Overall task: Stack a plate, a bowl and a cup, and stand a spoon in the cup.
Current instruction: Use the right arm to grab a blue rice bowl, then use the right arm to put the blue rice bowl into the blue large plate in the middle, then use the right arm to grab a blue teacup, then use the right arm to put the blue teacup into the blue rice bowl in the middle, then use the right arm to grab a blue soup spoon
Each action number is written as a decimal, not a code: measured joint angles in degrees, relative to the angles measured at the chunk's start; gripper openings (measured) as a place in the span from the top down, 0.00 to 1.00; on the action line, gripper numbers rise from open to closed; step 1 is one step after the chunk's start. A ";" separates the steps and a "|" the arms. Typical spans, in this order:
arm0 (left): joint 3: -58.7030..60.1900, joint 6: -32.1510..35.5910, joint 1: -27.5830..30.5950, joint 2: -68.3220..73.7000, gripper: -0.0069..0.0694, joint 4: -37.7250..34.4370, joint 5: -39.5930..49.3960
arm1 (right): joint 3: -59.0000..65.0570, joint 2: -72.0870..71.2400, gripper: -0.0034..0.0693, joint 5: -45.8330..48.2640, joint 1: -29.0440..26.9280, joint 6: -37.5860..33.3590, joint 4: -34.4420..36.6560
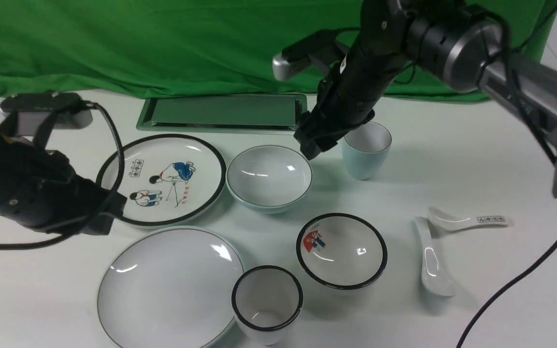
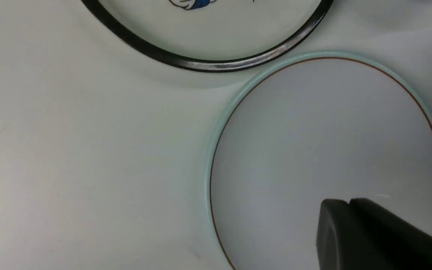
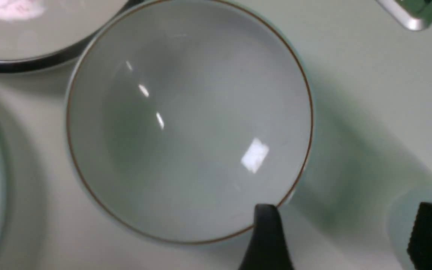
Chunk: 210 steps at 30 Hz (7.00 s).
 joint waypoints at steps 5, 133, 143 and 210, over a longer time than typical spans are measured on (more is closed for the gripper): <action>0.00 3.45 0.11 0.00 0.95 -3.20 -0.92 | -0.26 3.29 0.25 -2.58 1.13 0.66 0.05; 0.00 -14.70 0.18 -24.56 0.95 21.00 -1.45 | -9.40 4.50 0.84 9.98 14.36 -7.21 12.26; 0.00 -14.88 0.18 -24.60 0.95 20.70 -1.21 | -9.40 6.32 0.82 9.93 16.59 -7.10 12.79; 5.70 1.08 0.18 -21.04 0.95 -2.44 -5.95 | 57.43 -21.96 0.74 -33.46 -7.28 24.86 -10.55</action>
